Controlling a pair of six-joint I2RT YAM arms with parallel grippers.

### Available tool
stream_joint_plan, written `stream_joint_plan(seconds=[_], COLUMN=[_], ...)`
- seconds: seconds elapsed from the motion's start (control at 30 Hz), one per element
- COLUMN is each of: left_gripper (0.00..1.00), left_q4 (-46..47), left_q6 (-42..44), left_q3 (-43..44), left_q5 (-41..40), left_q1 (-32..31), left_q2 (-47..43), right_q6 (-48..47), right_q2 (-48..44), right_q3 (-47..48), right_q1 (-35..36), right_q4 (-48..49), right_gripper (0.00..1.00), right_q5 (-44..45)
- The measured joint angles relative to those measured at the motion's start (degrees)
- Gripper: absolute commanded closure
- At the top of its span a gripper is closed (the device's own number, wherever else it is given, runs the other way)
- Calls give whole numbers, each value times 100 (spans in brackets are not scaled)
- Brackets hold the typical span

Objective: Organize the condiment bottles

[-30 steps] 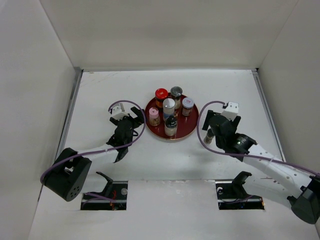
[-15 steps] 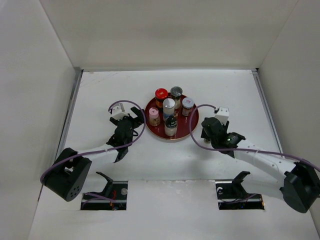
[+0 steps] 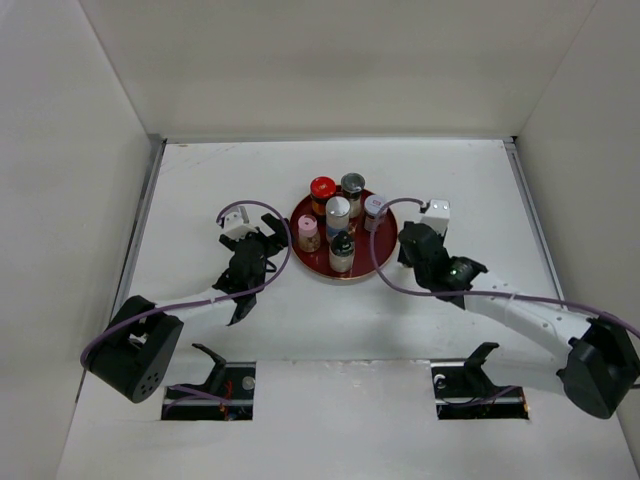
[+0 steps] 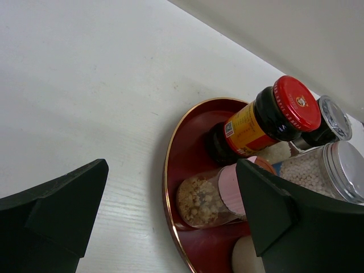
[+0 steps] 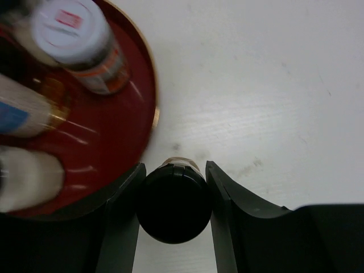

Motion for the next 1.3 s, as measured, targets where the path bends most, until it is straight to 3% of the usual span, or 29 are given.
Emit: stream_joint_plan(seconds=[0.17, 0.37, 0.57, 0.83, 0.97, 1.07, 1.2, 1.3], left_gripper=[0, 0, 0, 0, 0, 0, 0, 0], left_q4=[-2, 0, -2, -2, -11, -96, -387, -682], left_q6=[0, 0, 0, -50, -162, -258, -345, -385], left_q3=[0, 0, 0, 0, 0, 0, 22, 85], left_q5=[-83, -238, -313, -334, -334, -339, -400, -533], left_q1=[2, 48, 120, 120, 120, 125, 122, 87], left_q2=[-44, -66, -66, -66, -79, -109, -151, -225], right_q6=[-291, -527, -651, -669, -667, -645, -660, -664], right_q2=[450, 1722, 2479, 2723, 2791, 2791, 2732, 2398], right_q3=[739, 1318, 1388, 1388, 1384, 1381, 1362, 1285], right_q1=[184, 208, 208, 205, 205, 203, 201, 201], right_q4=[728, 1554, 1738, 1917, 2037, 2063, 2057, 2031], right_gripper=[62, 62, 61, 55, 43, 24, 14, 11], right_q5=[-140, -466, -667, -717, -717, -713, -721, -739])
